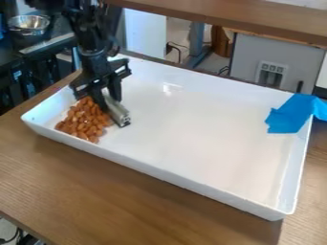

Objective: Sweep into pile

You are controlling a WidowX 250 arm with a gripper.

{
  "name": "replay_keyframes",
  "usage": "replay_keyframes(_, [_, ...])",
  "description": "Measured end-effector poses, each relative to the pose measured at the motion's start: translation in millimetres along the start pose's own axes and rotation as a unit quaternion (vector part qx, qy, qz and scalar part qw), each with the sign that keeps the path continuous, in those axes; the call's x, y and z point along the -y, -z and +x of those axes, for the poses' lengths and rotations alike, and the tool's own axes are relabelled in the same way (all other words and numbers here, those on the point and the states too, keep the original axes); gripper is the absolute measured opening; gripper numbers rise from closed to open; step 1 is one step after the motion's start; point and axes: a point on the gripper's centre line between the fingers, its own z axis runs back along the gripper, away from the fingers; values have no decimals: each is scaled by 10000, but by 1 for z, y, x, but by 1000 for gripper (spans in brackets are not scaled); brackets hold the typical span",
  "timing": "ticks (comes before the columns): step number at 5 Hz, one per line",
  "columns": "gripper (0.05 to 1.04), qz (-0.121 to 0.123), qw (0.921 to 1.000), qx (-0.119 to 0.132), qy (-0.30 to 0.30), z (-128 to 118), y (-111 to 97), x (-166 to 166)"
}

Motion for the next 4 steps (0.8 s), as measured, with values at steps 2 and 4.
replay_keyframes(2, [367,337,9944,593,808,-3,-5,4])
replay_keyframes(4, [367,-124,9823,-129,1867,-51,-40,70])
